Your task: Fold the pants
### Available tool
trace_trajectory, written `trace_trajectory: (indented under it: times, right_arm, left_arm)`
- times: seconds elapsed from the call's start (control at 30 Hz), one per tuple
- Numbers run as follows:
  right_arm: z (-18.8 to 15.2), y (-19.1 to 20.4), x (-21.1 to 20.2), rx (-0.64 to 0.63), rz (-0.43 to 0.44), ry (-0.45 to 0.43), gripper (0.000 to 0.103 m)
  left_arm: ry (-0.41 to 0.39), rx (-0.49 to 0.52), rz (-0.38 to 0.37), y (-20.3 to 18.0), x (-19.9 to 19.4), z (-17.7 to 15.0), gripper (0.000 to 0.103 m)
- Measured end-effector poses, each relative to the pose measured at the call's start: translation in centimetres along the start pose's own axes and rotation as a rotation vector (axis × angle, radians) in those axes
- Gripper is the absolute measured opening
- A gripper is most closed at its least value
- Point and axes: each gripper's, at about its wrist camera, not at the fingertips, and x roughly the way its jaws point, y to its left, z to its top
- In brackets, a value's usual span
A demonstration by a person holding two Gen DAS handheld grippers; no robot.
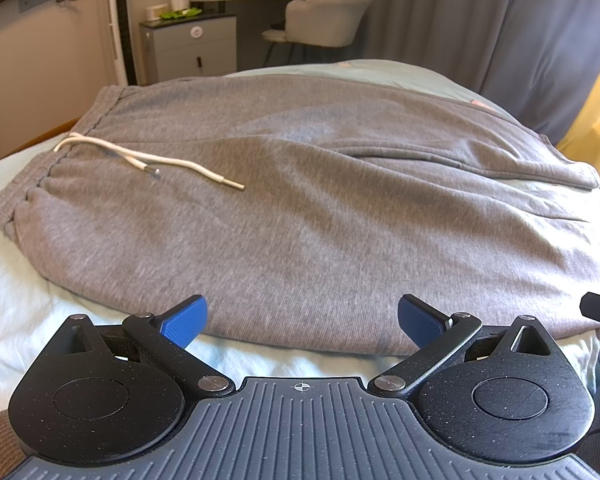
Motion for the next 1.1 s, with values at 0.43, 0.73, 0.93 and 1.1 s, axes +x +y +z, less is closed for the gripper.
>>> trace_trajectory:
  times: [0.43,0.73,0.93,1.1]
  right_arm:
    - [0.0,0.02,0.04,0.0,0.0,0.0,0.099]
    - [-0.04,0.13,0.25,-0.004,-0.002,0.008,0.099]
    - [-0.05,0.23,0.33,-0.001,-0.001,0.01,0.099]
    - [-0.09,0.2,0.36,-0.005,0.0,0.01,0.099]
  left_arm:
    - [-0.005,0.004,0.009,-0.1,-0.21,-0.07,0.103]
    - [0.003,0.005,0.01,-0.04,-0.26,0.0,0.103]
    - [0.005,0.011,0.008,-0.08,-0.32,-0.03,0.103]
    - [0.009,0.009,0.006,-0.13,-0.38,-0.01,0.103]
